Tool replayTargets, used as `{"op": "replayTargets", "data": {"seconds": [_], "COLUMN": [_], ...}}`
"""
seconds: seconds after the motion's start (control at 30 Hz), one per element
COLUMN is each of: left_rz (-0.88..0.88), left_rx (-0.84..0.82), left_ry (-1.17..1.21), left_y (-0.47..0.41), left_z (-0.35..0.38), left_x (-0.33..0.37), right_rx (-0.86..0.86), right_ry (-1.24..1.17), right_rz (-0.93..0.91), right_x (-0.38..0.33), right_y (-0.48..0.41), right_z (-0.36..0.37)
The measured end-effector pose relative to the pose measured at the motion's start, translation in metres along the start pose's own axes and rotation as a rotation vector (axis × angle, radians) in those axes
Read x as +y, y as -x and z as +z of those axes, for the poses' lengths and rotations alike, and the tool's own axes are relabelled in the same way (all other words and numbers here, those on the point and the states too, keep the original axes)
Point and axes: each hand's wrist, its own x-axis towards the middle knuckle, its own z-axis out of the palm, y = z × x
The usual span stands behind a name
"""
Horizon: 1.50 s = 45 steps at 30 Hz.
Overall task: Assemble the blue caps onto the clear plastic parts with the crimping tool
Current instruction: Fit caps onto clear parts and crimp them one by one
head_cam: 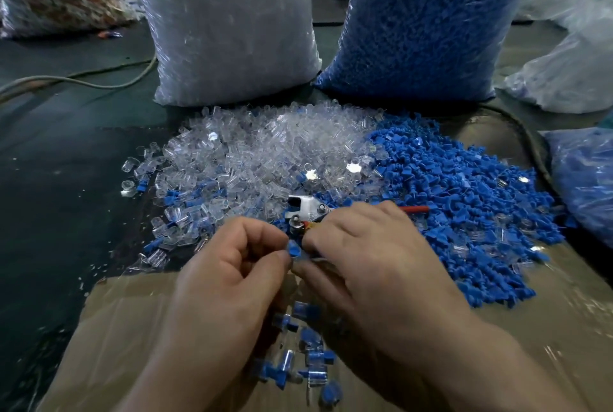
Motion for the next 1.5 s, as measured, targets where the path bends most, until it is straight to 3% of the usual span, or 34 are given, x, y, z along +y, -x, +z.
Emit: {"op": "replayTargets", "data": {"seconds": [0.27,0.33,0.53,0.7,0.77,0.87,1.03,1.27,1.5], "left_rz": [0.180,0.150,0.106,0.165,0.146,0.133,0.108,0.200,0.501], "left_rx": [-0.033,-0.013,-0.156,-0.198,-0.200,-0.205,-0.229,-0.238,-0.173], "left_ry": [-0.081,-0.047,-0.033,0.044,0.076,0.107,0.180,0.208,-0.021], "left_y": [0.004,0.003,-0.002,0.000,0.000,-0.001,-0.002,0.003,0.005], "left_z": [-0.006,-0.007,-0.010,-0.015,-0.014,-0.011,-0.010,-0.011,-0.006], "left_x": [0.008,0.007,0.004,0.009,0.008,0.006,0.003,0.005,0.014], "right_rx": [0.081,0.108,0.061,-0.064,-0.059,0.041,0.104,-0.083,-0.388], "right_ry": [-0.058,-0.074,-0.113,-0.652,-0.593,-0.286,-0.259,-0.762,-1.502], "right_rz": [-0.021,-0.033,-0.093,0.174,0.144,0.003,-0.033,0.218,0.563], "right_x": [-0.001,-0.001,-0.009,-0.017,-0.018,-0.017,-0.014,-0.016,-0.018], "right_y": [0.004,0.004,0.004,0.007,0.008,0.007,0.006,0.005,0.004], "right_z": [0.003,0.003,0.000,-0.005,-0.005,-0.004,-0.003,-0.009,-0.019]}}
